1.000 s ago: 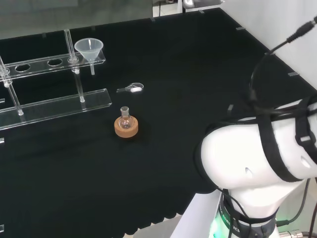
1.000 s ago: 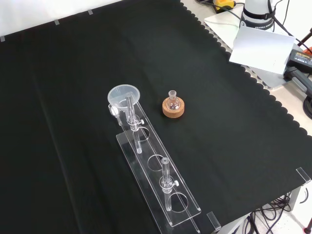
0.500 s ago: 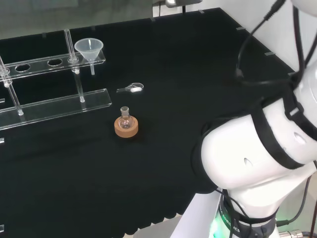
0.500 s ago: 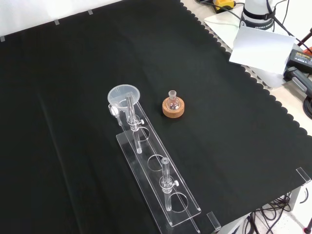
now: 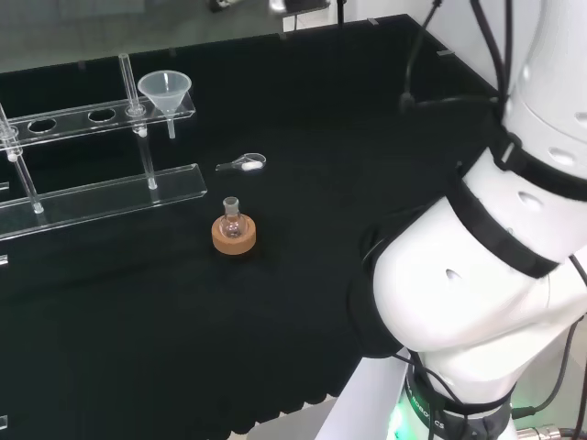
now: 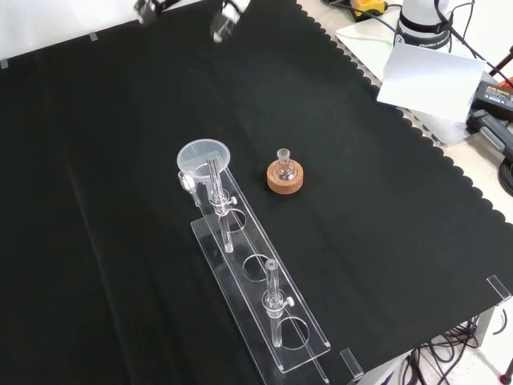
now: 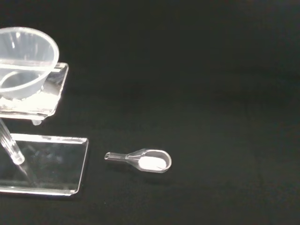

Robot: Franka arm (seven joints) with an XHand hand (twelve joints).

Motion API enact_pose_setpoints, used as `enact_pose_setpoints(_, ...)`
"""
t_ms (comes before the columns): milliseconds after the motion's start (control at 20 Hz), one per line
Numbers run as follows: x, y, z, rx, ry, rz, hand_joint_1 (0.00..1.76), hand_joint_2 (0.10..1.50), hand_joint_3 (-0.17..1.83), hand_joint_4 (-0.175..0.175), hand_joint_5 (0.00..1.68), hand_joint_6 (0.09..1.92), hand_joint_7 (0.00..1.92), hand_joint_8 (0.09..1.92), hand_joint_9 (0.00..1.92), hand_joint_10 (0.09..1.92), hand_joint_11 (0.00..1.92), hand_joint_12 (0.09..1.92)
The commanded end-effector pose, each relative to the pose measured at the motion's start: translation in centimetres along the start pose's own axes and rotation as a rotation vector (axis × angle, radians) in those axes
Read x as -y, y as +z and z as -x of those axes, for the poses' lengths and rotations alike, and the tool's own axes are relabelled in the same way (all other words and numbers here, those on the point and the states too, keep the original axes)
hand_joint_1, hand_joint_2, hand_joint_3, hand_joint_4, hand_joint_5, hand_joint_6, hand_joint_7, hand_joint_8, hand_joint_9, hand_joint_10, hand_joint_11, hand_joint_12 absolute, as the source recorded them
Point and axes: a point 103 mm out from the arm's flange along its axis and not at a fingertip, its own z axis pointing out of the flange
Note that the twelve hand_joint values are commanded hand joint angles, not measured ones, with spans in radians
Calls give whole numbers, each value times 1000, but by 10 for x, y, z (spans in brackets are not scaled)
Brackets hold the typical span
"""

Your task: Pick up the funnel from the transparent funnel stand.

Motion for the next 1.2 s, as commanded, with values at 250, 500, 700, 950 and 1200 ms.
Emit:
enact_pose_setpoints(250, -51, 51, -67, 76, -143, -147, 359, 1018, 52, 24, 114, 87, 0, 187, 53, 702, 11, 1422)
enact_pose_setpoints(500, -56, 65, -84, 91, -176, -189, 403, 969, 31, 18, 113, 87, 0, 173, 40, 716, 5, 1437)
enact_pose_setpoints(700, -64, 72, -98, 115, -185, -247, 452, 922, 10, 18, 109, 87, 0, 173, 26, 758, 19, 1461)
enact_pose_setpoints(950, -75, 77, -110, 127, -185, -291, 517, 871, -15, 26, 48, 87, 0, 87, 0, 793, 70, 1510)
enact_pose_setpoints(1200, -85, 81, -115, 115, -192, -328, 565, 840, -31, 29, 11, 87, 0, 87, 0, 807, 123, 1549)
